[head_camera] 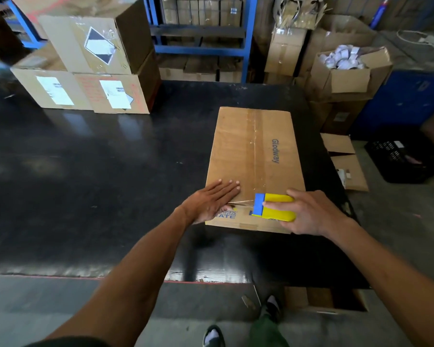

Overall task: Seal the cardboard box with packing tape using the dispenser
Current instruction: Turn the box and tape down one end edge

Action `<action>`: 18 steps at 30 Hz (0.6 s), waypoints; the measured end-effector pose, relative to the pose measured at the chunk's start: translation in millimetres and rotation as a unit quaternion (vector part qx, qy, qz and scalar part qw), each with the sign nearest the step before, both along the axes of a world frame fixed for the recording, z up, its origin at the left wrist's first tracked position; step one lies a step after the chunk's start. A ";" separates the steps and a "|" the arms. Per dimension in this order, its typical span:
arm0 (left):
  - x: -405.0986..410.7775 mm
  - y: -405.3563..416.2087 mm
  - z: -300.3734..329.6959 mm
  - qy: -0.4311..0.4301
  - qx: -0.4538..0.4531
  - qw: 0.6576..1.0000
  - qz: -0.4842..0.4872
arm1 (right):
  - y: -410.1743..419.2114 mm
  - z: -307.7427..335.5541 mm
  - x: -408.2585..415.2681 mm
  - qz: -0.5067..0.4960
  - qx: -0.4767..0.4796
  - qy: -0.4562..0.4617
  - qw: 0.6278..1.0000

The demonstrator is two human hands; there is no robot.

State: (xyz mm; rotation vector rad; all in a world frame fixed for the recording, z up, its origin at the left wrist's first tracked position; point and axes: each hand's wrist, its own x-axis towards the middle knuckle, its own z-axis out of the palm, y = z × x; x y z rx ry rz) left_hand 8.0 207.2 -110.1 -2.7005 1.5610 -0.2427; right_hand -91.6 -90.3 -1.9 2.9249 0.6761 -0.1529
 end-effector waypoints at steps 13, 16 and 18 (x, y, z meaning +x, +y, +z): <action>3.6 0.0 -1.7 0.026 0.003 1.000 -0.003 | -4.7 0.7 -0.7 0.038 0.011 -0.015 0.999; 4.4 1.3 -3.3 0.017 0.003 1.000 -0.002 | -20.4 7.5 -4.3 0.044 0.009 -0.015 0.999; 4.4 1.9 -4.3 0.009 0.004 1.000 -0.003 | -42.2 8.6 -9.0 0.042 0.023 -0.025 0.999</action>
